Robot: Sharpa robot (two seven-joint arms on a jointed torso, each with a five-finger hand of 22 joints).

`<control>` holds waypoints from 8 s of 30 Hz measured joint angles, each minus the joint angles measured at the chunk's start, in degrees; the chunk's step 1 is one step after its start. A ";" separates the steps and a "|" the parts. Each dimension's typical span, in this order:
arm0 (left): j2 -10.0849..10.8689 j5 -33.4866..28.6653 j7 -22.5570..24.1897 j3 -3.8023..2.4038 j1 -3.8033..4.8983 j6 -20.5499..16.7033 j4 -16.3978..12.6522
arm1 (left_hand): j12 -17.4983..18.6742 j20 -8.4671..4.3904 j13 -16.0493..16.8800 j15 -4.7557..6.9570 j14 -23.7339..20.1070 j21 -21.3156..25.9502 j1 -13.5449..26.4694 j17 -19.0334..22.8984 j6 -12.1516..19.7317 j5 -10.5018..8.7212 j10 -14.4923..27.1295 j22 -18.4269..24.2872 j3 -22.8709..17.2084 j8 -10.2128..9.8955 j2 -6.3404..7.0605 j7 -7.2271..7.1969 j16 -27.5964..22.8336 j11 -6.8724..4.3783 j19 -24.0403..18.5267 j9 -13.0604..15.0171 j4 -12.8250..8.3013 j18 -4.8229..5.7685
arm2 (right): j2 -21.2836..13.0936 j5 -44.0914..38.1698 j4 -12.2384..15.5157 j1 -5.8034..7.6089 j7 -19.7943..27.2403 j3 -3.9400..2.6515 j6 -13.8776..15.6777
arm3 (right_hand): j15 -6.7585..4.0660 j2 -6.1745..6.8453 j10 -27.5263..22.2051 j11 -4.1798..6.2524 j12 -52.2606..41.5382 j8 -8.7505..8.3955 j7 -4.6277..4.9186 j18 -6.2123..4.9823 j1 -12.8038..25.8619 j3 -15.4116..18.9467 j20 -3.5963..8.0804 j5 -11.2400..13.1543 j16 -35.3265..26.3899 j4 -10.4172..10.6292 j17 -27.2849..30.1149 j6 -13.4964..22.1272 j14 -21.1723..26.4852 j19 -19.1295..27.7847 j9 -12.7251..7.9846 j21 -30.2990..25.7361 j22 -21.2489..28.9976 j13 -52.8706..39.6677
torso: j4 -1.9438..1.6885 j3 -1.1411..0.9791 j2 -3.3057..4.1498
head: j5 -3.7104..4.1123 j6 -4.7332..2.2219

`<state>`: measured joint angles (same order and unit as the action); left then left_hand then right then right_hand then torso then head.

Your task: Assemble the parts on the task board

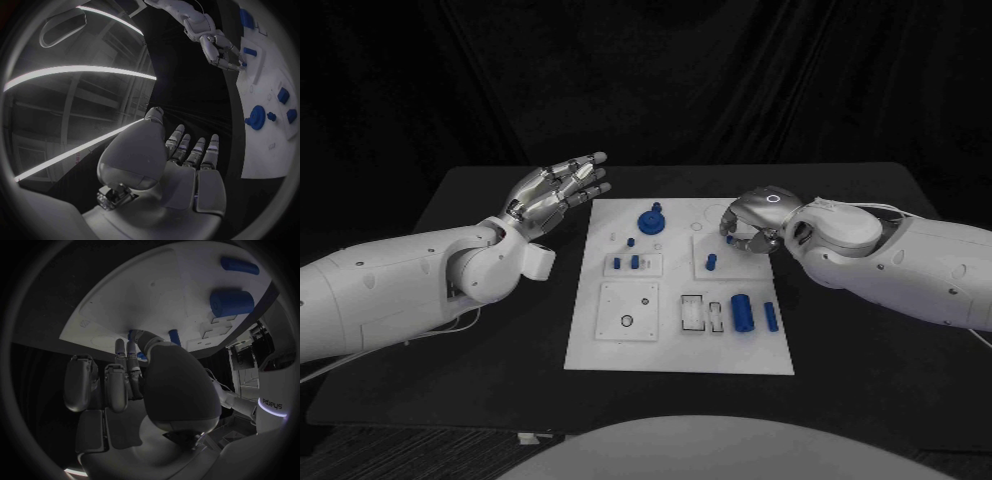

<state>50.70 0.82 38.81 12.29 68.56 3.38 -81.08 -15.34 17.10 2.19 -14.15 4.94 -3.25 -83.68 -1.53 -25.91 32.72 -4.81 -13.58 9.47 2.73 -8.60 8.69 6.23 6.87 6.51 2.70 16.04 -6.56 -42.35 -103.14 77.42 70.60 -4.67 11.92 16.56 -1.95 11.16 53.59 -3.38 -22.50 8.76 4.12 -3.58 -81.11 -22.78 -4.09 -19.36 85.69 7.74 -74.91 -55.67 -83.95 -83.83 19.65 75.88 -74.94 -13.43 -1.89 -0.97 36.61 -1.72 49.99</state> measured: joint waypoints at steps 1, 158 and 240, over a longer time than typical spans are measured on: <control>-0.01 0.00 0.00 0.00 -0.01 0.01 0.02 | 0.00 0.00 0.00 0.00 0.00 -0.19 0.00 -0.04 0.00 0.00 0.00 -0.06 0.00 0.00 0.00 0.00 0.21 0.00 0.00 0.00 0.00 0.00 | 0.04 0.00 -0.05 -0.01 0.04 0.00 -0.03 | 0.00 0.00 0.20 0.20 -0.24 0.00 0.12 0.00 0.00 0.00 0.00 0.00 0.00 0.00 0.00 0.12 0.00 0.00 0.00 0.00 0.00 0.00 | 0.00 0.00 0.01 | -0.01 0.00; -1.81 -0.05 0.05 0.00 -1.48 -0.03 2.24 | -2.57 -0.22 0.28 -1.62 1.23 -1.08 -1.87 -0.42 -5.82 1.23 -1.87 -0.12 -0.49 1.48 -0.51 0.94 2.86 1.87 2.23 0.49 -0.16 1.76 | 7.75 -4.83 15.02 -0.80 -0.91 -0.02 -0.88 | 0.01 -1.12 10.67 0.53 1.91 0.88 2.27 0.00 -0.74 -3.38 -0.21 2.40 -0.23 -5.30 0.01 -7.36 0.01 -0.21 0.53 0.00 0.03 1.78 | -0.01 0.09 -0.01 | -5.44 0.00; -1.79 -0.05 0.06 0.00 -2.13 1.25 3.13 | -2.80 -0.21 0.29 -1.62 1.23 -0.85 -2.32 -0.41 -7.26 1.44 -2.06 0.23 -0.97 1.93 -0.96 1.14 3.08 2.05 1.83 0.65 0.00 1.74 | 9.59 -5.17 12.47 -5.46 -0.25 -0.09 -3.24 | 0.16 -1.26 10.97 0.62 2.27 0.06 2.36 0.00 -1.01 -3.21 -0.41 1.87 -0.48 -5.77 0.00 -7.45 -0.15 0.00 0.31 -0.77 0.02 1.62 | -0.04 0.16 0.05 | -5.73 0.00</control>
<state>48.92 0.76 38.87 12.29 66.43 4.62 -77.95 -18.14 16.89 2.47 -15.77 6.17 -4.10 -85.99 -1.94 -33.17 34.17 -6.86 -13.34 8.50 4.66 -9.56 9.83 9.31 8.92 8.34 3.34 16.03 -4.82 -32.76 -108.31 89.89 65.14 -4.91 11.83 13.32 -1.79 9.89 64.55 -2.75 -20.24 8.82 6.49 -3.58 -82.11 -25.99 -4.50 -17.49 85.20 1.97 -74.91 -63.12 -84.10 -83.83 19.96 75.10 -74.92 -11.81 -1.93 -0.81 36.67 -7.45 49.99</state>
